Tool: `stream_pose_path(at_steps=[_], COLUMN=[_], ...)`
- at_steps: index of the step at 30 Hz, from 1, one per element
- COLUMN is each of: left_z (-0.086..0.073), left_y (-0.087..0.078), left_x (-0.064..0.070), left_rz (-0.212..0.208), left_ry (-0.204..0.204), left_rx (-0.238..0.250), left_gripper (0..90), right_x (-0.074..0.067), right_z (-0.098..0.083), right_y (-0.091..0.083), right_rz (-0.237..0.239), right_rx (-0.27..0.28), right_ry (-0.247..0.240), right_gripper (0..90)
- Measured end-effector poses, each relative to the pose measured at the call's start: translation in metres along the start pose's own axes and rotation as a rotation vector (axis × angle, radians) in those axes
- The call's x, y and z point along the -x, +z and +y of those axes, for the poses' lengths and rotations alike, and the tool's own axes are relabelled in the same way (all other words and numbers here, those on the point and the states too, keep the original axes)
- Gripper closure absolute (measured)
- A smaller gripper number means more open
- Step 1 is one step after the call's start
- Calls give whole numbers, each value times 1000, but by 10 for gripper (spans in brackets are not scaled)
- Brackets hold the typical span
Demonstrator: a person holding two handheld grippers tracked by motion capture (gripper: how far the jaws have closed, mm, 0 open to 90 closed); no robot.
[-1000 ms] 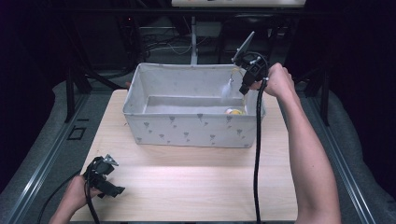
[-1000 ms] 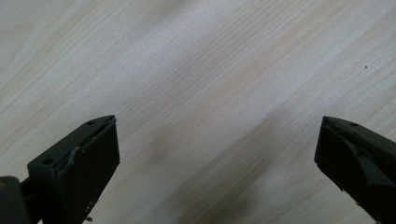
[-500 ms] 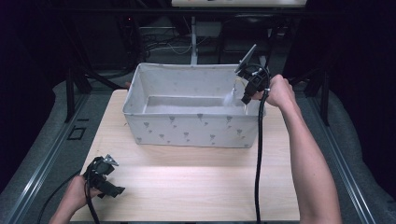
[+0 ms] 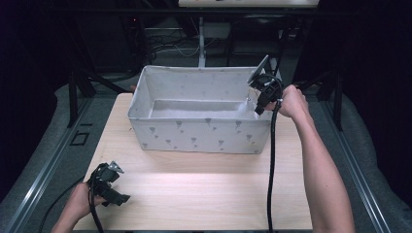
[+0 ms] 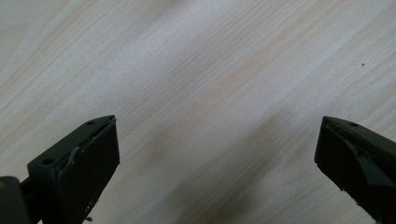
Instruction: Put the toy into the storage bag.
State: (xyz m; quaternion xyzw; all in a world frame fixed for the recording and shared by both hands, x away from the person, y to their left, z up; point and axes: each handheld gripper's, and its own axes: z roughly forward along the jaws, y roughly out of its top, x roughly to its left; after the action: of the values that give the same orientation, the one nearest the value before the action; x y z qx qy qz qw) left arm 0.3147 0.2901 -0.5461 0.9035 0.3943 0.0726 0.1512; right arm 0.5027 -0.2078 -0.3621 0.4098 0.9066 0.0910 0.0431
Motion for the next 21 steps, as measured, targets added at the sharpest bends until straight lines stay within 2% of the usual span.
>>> stream_pose_path(at_steps=[10, 17, 21], left_z=[0, 0, 0], left_y=[0, 0, 0], left_x=[0, 0, 0], left_rz=[0, 2, 1], left_ry=[-1, -3, -2], left_rx=[-1, -1, 0], left_gripper=[3, 3, 3], right_x=[5, 5, 6], right_z=[-8, -8, -9], right_y=[16, 17, 15], right_rz=[-1, -3, 3], right_rx=[-25, -33, -19], right_ry=[21, 33, 35], right_gripper=[880, 878, 859])
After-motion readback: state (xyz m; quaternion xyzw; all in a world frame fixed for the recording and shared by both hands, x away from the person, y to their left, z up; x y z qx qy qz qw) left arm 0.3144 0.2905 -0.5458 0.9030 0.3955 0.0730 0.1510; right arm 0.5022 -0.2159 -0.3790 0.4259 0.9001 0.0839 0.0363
